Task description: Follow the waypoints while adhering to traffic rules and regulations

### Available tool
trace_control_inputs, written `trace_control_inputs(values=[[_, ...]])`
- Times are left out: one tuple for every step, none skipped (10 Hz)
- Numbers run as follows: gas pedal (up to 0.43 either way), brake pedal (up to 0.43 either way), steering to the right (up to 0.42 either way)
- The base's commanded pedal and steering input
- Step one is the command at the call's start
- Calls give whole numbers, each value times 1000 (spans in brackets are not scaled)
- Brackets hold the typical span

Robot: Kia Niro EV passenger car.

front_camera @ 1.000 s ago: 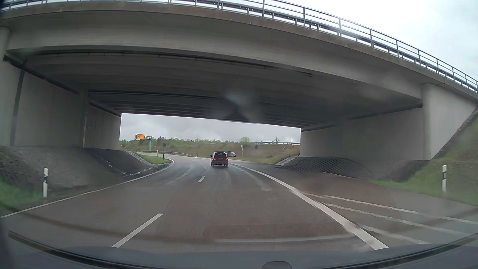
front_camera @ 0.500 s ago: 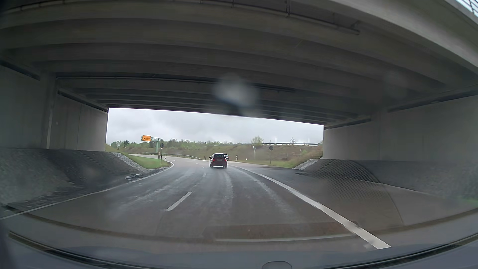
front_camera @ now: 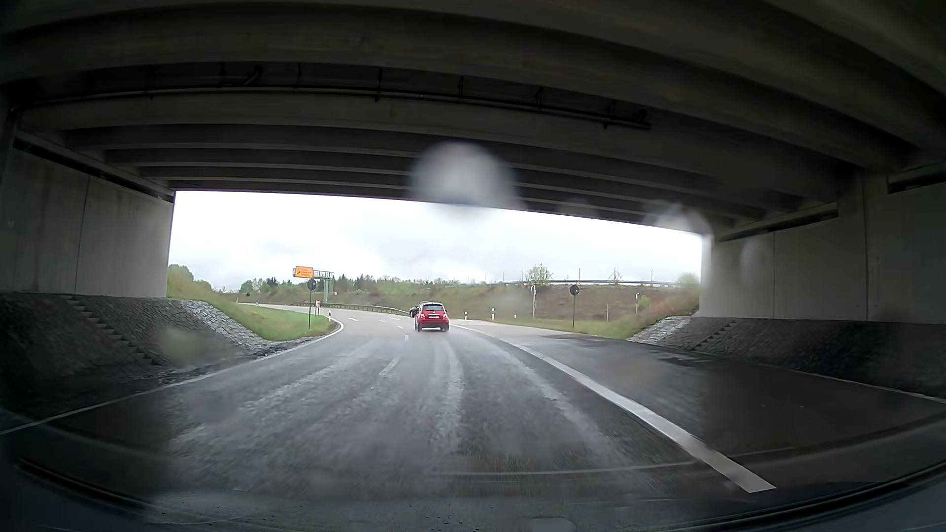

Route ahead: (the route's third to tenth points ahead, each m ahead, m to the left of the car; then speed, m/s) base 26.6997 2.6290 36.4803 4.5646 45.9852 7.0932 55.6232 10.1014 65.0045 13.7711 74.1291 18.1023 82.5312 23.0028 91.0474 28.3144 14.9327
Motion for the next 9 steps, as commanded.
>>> trace_control_inputs(values=[[197, 0, -30], [197, 0, -30], [197, 0, -30], [197, 0, -30], [197, 0, -30], [197, 0, -30], [197, 0, -30], [197, 0, -30], [197, 0, -30]])
